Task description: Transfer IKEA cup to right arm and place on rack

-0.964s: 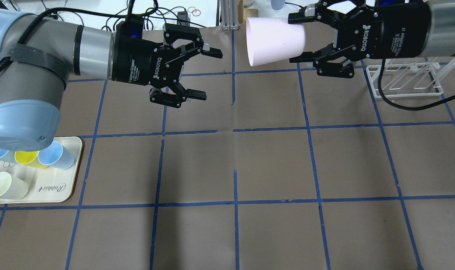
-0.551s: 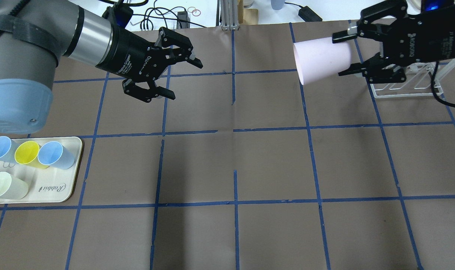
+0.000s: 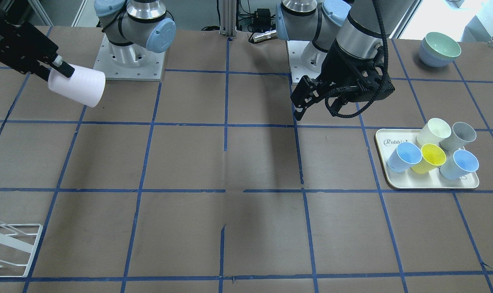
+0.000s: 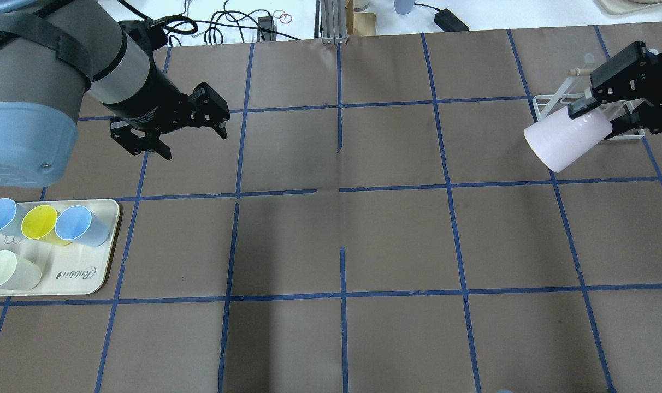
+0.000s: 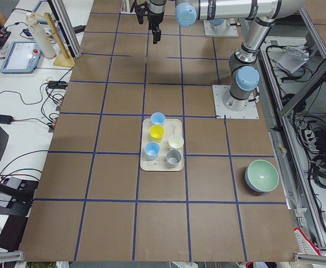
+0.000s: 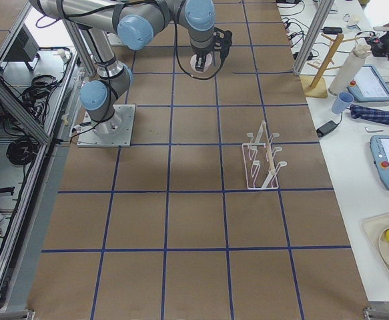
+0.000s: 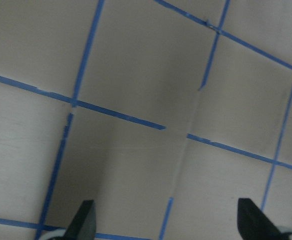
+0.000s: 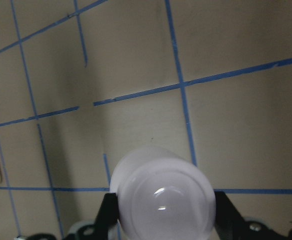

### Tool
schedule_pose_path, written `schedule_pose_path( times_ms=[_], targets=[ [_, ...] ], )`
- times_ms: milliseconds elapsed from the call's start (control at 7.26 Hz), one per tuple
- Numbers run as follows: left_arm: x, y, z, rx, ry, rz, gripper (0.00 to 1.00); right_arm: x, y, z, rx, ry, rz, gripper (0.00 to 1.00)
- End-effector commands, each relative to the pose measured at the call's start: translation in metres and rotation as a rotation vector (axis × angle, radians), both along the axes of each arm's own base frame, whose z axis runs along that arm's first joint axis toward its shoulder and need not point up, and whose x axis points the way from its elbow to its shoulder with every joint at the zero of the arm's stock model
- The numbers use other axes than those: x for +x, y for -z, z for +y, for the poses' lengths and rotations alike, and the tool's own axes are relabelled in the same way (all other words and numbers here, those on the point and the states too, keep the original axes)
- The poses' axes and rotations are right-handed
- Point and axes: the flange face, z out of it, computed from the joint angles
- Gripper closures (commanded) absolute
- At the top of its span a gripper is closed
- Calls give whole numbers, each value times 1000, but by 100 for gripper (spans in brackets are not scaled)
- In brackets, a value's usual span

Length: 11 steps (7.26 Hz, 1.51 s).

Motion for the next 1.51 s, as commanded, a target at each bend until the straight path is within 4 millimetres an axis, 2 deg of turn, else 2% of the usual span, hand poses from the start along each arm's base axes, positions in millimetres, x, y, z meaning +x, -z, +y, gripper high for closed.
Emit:
schedule_pose_path(
  times_ms=[0, 275, 413, 689, 1377],
  targets=[
    [3, 8, 3, 59, 18, -81, 0, -23, -2, -16, -88, -65, 193, 100],
    [5, -3, -3, 68, 194, -90, 0, -53, 11, -46, -155, -150, 376, 100],
    [6, -8, -6, 55, 211, -89, 0, -60, 20, -58, -170, -150, 390, 100],
    [6, -14, -18, 48, 141, -39, 0, -74, 42, -81, -192, -143, 407, 100],
    [10, -19, -24, 41, 131, -91, 0, -96, 80, -120, -244, -151, 497, 100]
  ],
)
